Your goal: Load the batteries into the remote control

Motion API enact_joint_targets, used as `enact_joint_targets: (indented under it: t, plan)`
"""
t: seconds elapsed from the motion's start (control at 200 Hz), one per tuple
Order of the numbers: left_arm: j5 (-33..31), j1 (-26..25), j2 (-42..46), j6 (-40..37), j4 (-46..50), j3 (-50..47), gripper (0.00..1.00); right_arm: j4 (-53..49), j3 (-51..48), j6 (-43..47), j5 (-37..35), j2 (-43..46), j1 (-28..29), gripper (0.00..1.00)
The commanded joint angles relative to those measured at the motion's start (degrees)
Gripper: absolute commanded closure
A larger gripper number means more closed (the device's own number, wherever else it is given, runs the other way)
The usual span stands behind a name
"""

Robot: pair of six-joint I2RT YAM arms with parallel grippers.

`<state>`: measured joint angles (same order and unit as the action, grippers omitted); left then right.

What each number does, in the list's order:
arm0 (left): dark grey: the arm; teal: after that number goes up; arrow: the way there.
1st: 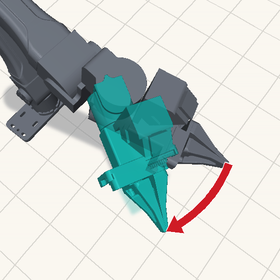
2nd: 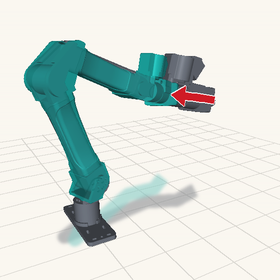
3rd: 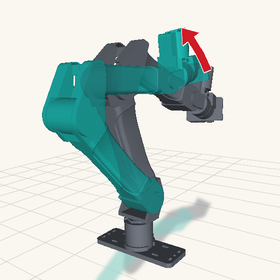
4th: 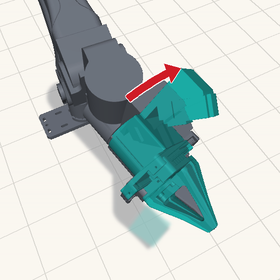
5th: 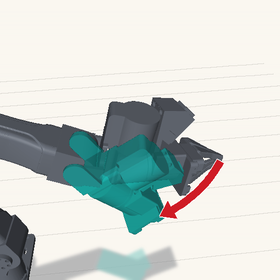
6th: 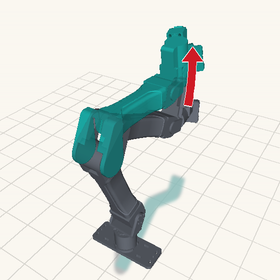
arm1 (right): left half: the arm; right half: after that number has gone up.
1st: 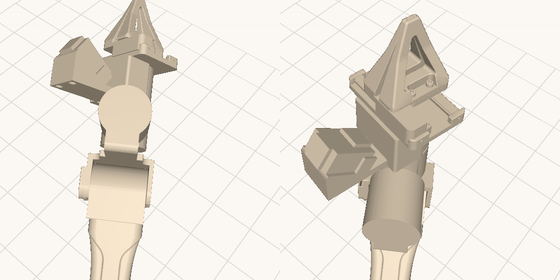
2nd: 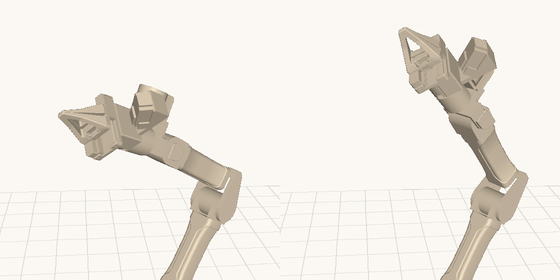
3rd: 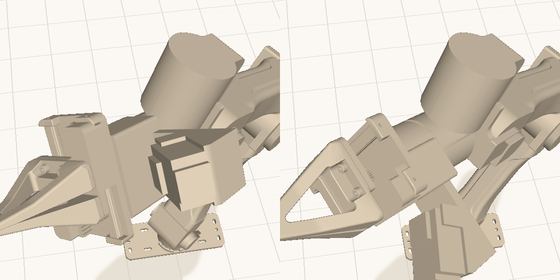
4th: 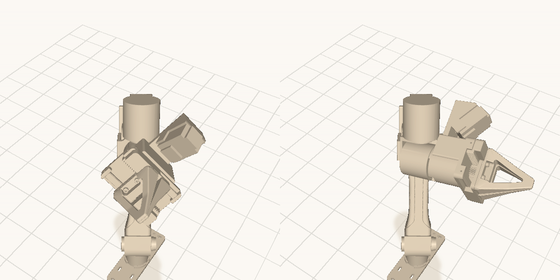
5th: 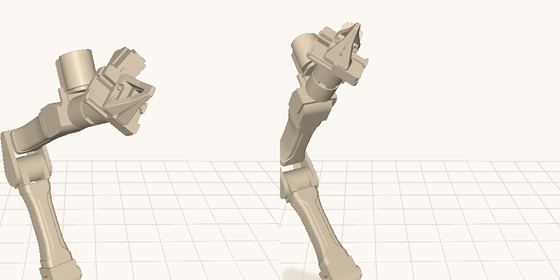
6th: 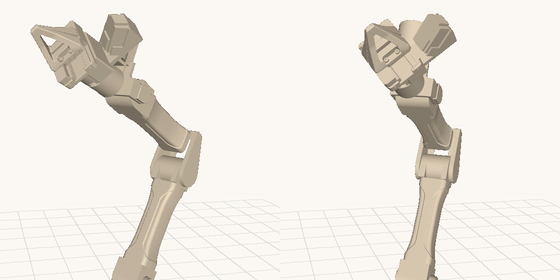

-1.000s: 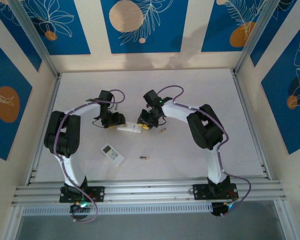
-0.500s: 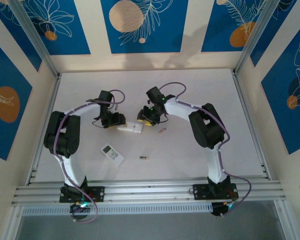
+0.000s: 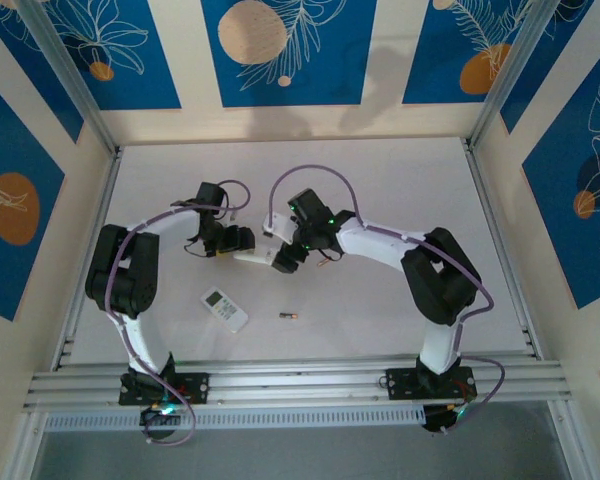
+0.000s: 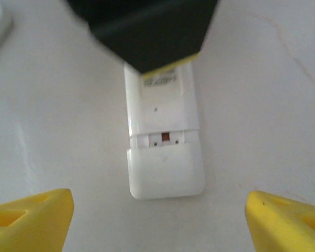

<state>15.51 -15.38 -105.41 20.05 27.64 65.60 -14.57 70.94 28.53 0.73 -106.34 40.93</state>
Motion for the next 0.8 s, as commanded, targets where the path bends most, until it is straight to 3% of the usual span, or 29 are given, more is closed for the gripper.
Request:
enact_joint_targets:
  t: [0.0,0.32,0.795]
  plan:
    - [2.38,-0.27,-0.06,-0.17,-0.93,-1.75,0.22,4.04,0.06,14.87,2.69,-2.91,-0.41,0.15]
    - [3.08,-0.27,0.92,-0.33,-1.86,-2.59,0.21,5.22,2.91,16.59,1.54,-9.27,0.38,0.16]
    - [3.37,-0.18,1.34,-0.8,-1.73,-2.04,0.21,-0.5,7.87,17.17,-0.87,-12.66,0.2,0.38]
